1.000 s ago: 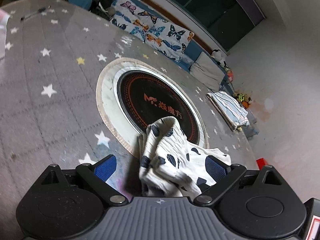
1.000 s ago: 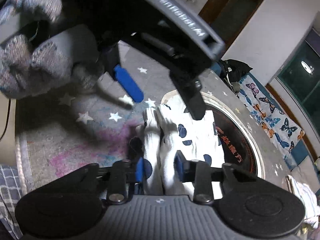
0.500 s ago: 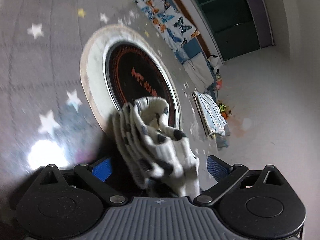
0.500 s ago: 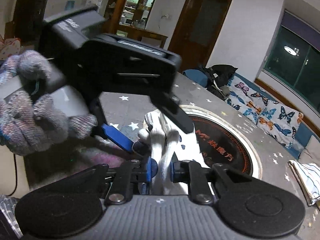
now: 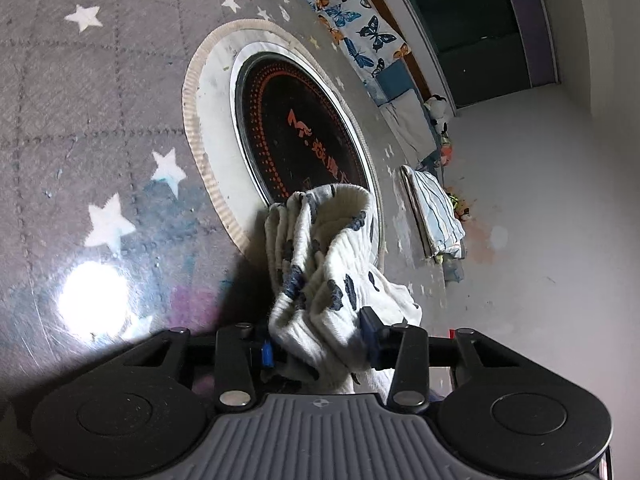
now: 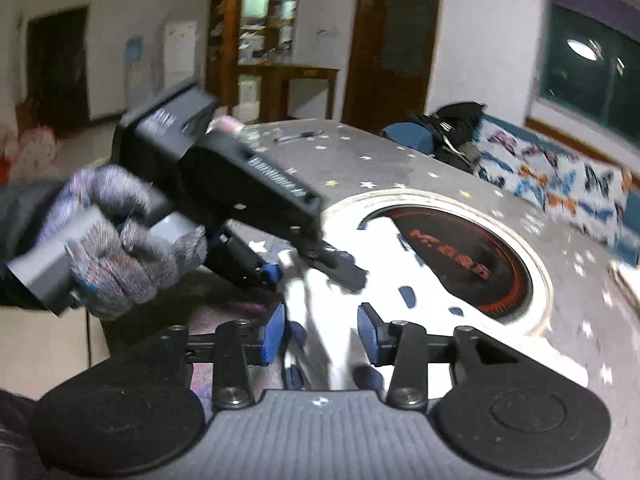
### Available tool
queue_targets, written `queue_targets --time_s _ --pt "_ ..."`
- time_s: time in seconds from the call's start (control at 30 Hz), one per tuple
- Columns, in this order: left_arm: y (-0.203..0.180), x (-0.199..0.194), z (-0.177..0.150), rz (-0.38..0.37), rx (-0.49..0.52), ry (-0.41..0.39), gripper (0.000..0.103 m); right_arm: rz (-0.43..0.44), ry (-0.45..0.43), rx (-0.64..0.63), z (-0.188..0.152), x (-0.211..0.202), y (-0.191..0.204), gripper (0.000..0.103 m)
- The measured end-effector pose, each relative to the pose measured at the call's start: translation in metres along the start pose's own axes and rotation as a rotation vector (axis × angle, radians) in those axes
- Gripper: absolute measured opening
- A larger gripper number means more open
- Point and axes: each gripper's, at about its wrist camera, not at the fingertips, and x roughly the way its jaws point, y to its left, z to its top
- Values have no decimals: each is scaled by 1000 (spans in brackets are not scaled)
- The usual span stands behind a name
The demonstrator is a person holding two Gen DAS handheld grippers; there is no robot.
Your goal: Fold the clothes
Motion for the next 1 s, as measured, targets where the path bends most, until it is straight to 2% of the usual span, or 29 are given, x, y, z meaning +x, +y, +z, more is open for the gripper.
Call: queue_targets --time_s 0.13,0.2,0.27,0.6,0.8,1.0 --pt "-1 0 0 5 11 -3 44 -15 -28 171 -11 -21 -37 47" --pt "-2 0 0 7 20 -5 44 -32 -37 270 -15 -23 -68 47" --pt "-3 0 -1 9 26 -9 44 -55 -38 329 -18 -21 -82 47" --pt "-6 0 -3 28 46 -17 45 -208 9 451 -35 19 -157 47" --pt "-10 0 -2 45 70 -17 45 -294 21 513 -56 -14 -167 48" --pt "-15 1 -4 65 103 -18 45 -228 46 603 -85 -35 -150 47"
